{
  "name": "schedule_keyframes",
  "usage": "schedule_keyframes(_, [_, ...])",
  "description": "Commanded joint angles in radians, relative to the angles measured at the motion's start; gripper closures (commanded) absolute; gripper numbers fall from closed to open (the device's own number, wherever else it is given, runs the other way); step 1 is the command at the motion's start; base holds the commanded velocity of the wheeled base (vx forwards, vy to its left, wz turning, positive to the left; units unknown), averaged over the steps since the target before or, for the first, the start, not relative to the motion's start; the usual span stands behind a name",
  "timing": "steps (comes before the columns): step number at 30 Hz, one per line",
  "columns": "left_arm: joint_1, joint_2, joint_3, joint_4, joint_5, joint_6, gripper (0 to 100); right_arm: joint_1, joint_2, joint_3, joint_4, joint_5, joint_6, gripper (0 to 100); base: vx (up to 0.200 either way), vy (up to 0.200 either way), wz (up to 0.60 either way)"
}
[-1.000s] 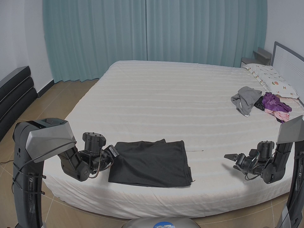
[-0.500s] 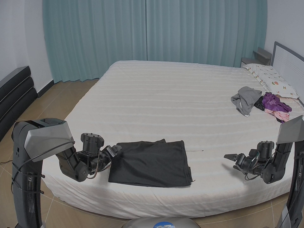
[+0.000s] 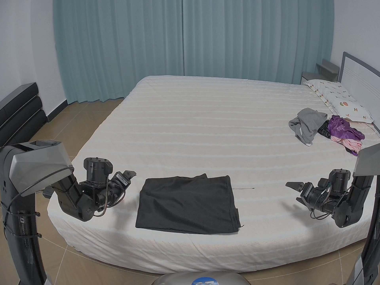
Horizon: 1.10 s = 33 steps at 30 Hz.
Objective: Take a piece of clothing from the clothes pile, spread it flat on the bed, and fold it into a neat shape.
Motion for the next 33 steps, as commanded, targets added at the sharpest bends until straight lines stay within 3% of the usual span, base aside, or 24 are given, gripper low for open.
schedule_keyframes(1, [0.044, -0.188, 0.082, -0.019, 0.029, 0.017, 0, 0.041, -0.297, 0.173, -0.031, -0.044, 0.015, 0, 0.000, 0.000, 0.00])
schedule_keyframes(8, [0.009, -0.607, 0.381, -0.185, 0.052, 0.064, 0, 0.053, -0.712, 0.425, -0.090, -0.067, -0.001, 0, 0.000, 0.000, 0.00])
schedule_keyframes(11, [0.008, -0.725, 0.470, -0.225, 0.058, 0.112, 0, 0.044, -0.876, 0.425, 0.018, -0.079, -0.013, 0, 0.000, 0.000, 0.00])
schedule_keyframes(17, [0.006, -1.024, 0.576, -0.179, 0.119, 0.270, 0, 0.042, -1.272, 0.409, 0.397, -0.076, -0.171, 0, 0.000, 0.000, 0.00])
schedule_keyframes(21, [0.000, -1.210, 0.574, -0.019, 0.194, 0.397, 0, 0.042, -1.438, 0.400, 0.614, -0.078, -0.308, 0, 0.000, 0.000, 0.00])
schedule_keyframes(26, [-0.002, -1.477, 0.545, 0.249, 0.210, 0.528, 0, 0.045, -1.608, 0.397, 0.809, -0.078, -0.504, 0, 0.000, 0.000, 0.00])
schedule_keyframes(33, [0.011, -1.816, 0.459, 0.651, 0.242, 0.656, 0, 0.096, -1.820, 0.319, 1.065, -0.076, -0.624, 0, 0.000, 0.000, 0.00])
